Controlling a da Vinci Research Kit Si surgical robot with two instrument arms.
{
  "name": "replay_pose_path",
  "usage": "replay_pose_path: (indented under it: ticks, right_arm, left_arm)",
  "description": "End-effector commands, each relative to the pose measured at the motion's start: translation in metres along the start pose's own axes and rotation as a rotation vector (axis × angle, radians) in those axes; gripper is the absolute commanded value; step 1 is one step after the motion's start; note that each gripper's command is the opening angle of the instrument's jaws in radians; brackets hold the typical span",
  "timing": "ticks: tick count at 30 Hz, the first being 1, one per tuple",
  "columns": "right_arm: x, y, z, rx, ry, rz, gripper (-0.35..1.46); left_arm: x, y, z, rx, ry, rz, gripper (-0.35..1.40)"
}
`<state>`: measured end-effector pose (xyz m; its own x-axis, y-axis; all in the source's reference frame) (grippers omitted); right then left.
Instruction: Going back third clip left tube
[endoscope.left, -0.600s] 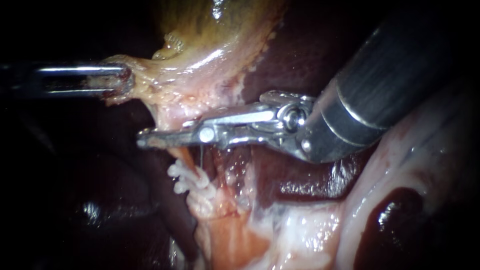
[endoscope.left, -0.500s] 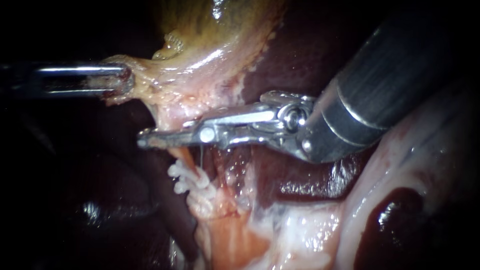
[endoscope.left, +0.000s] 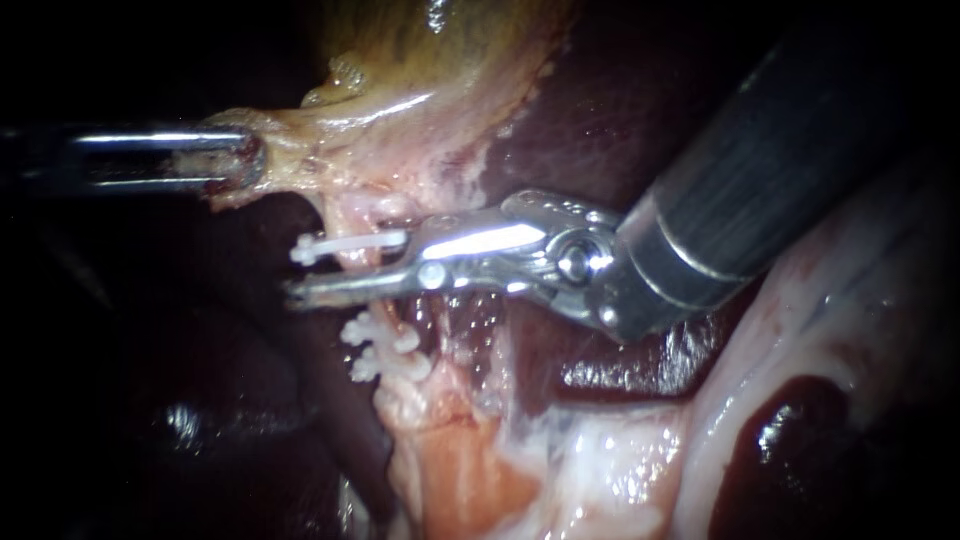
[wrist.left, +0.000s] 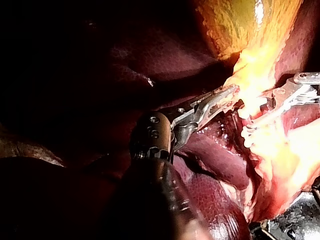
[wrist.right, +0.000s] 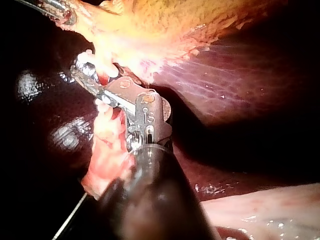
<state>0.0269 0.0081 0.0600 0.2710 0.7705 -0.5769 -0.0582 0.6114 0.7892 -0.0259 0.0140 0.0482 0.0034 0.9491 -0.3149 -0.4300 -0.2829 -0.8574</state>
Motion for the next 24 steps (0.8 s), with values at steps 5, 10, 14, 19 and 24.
replay_pose_path:
  ticks: [5, 10, 14, 19, 24]
  right_arm:
    - [-0.0005, -0.0003, -0.0014, -0.027, -0.028, -0.080, 0.49]
    - [-0.0009, -0.0014, -0.0039, -0.011, -0.038, -0.206, 0.49]
    - [-0.0016, -0.0030, -0.0072, 0.003, -0.045, -0.314, 0.49]
    - [-0.0032, -0.0050, -0.0133, -0.009, -0.049, -0.433, 0.49]
    - [-0.0036, -0.0058, -0.0180, -0.038, -0.051, -0.509, 0.49]
  left_arm:
    - [0.0000, 0.0000, 0.0000, 0.001, 0.000, 0.000, -0.35]
    - [0.0000, 0.0000, 0.0000, 0.001, 0.000, 0.000, -0.35]
    - [0.0000, -0.0001, -0.0002, 0.000, -0.001, 0.001, -0.35]
    - [-0.0001, -0.0001, -0.0003, 0.002, 0.000, 0.001, -0.35]
    - [0.0000, -0.0001, -0.0003, 0.002, 0.000, 0.001, -0.35]
